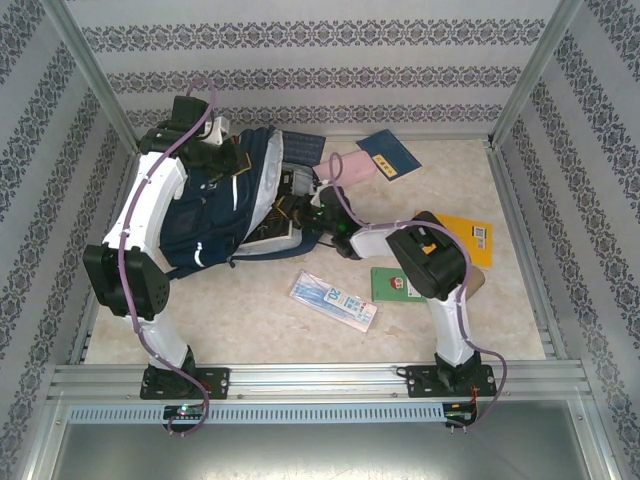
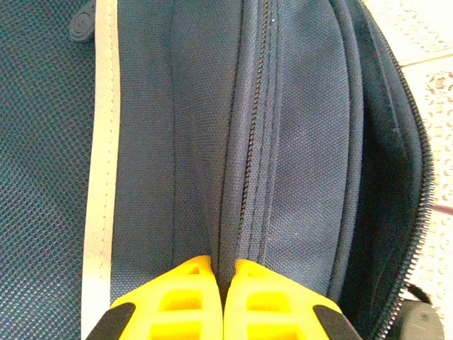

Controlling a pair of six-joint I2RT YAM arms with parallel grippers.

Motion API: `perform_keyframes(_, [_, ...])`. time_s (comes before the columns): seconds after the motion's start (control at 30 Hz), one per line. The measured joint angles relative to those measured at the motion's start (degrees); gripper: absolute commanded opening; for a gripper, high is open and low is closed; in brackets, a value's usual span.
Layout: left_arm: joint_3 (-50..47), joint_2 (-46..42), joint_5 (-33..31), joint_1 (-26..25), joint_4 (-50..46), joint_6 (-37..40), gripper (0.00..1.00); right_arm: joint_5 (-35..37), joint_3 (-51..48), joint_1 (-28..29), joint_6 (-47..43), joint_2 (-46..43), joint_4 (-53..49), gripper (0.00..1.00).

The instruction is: Pack books, pencil case, and school supplies into a backpack

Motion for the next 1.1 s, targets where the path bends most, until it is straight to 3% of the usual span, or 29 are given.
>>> perform_keyframes(0.33, [-0.02, 0.0, 4.63, 0.0, 1.81, -3.65, 0.0, 5.4, 16.26, 4.96, 0.07, 12.13, -0.79, 0.0])
perform_keyframes(0.47, [-0.11, 0.0, 5.27, 0.0, 2.25, -4.61, 0.0, 7.28, 22.56, 6.86, 0.04, 16.22, -3.8, 0.05])
perform_keyframes(0.53, [-0.17, 0.0, 5.53, 0.02, 2.4, -4.92, 0.0, 7.72, 25.99, 7.63, -0.26, 17.97, -6.4, 0.12])
perform_keyframes(0.7, [-0.28, -0.02, 5.49, 0.02, 2.62, -5.31, 0.0, 7.5, 33.46, 8.85, -2.64, 20.87, -13.84, 0.4])
perform_keyframes(0.83, [-0.76, -0.31, 5.49, 0.28, 2.62, -5.18, 0.0, 7.48, 32.46, 8.96, -4.46, 20.41, -15.56, 0.52])
perform_keyframes(0.93, [-1.84, -1.01, 5.55, 0.61, 2.71, -4.35, 0.0, 7.48, 28.7, 8.59, -5.66, 17.97, -16.28, 0.91])
perform_keyframes(0.97, [-2.21, -1.25, 5.79, 0.68, 2.95, -4.02, 0.0, 7.45, 27.26, 8.44, -6.1, 16.63, -16.41, 0.98])
perform_keyframes(1.1, [-3.45, -2.29, 6.12, 1.33, 3.91, -2.67, 0.0, 7.45, 22.62, 7.58, -7.87, 10.71, -17.49, 0.98])
